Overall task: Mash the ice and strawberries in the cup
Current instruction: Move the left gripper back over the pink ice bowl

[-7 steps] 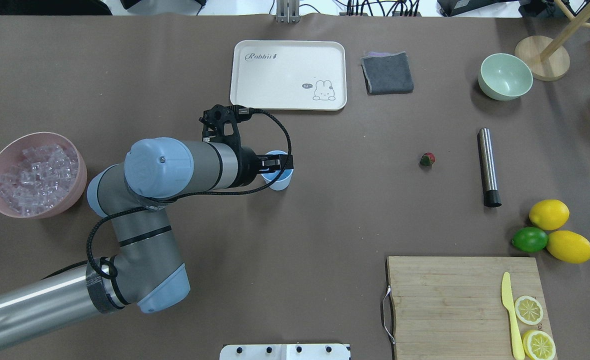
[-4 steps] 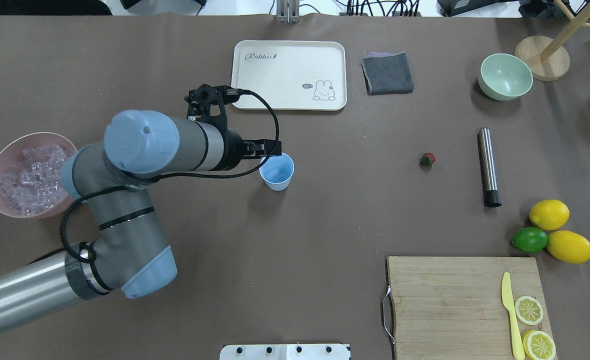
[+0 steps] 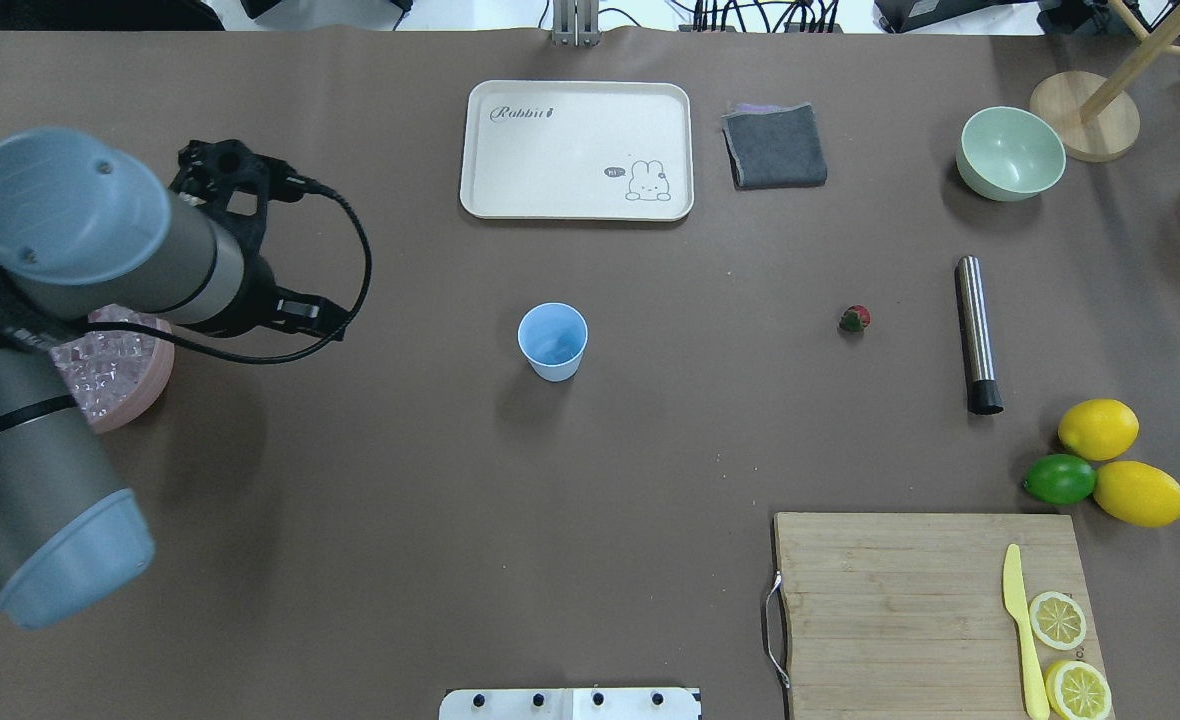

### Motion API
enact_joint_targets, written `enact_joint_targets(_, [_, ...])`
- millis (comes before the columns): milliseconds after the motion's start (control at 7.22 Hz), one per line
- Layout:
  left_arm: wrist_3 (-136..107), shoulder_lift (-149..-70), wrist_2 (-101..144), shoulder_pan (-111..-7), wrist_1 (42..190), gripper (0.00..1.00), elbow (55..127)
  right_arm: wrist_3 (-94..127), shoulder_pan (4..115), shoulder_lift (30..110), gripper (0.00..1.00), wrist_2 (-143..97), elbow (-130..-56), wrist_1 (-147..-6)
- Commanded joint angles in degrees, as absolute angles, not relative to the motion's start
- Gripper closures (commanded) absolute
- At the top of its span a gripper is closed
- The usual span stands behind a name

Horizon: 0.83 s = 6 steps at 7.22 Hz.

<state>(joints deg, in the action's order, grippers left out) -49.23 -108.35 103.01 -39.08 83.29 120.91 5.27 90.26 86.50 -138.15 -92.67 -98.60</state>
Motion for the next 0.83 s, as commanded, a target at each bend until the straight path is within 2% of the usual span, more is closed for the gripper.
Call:
enact_joint_targets(0, [-44.42,-92.09,106.67,-42.69,99.24,0.07,122.17,5.19,90.26,86.83,0.0,-138.25,-92.99,-98.53])
enact_joint_targets(138, [-38.99,-88.8,109.74,-46.98,101.32,0.08,121.82,5.27,90.26,87.27,0.0,-138.16,-93.68,-98.53])
enact_joint_targets(415, [-30.8,-87.98,109.95,-51.04,102.21,0.1,118.41,5.27,90.26,87.36,0.0,-138.25,-93.78,-98.61])
enact_joint_targets(692, [-27.43,-88.59,113.96,-54.3,113.05,0.11,109.12,5.27,90.26,87.28,0.0,-138.16,-93.6,-98.53])
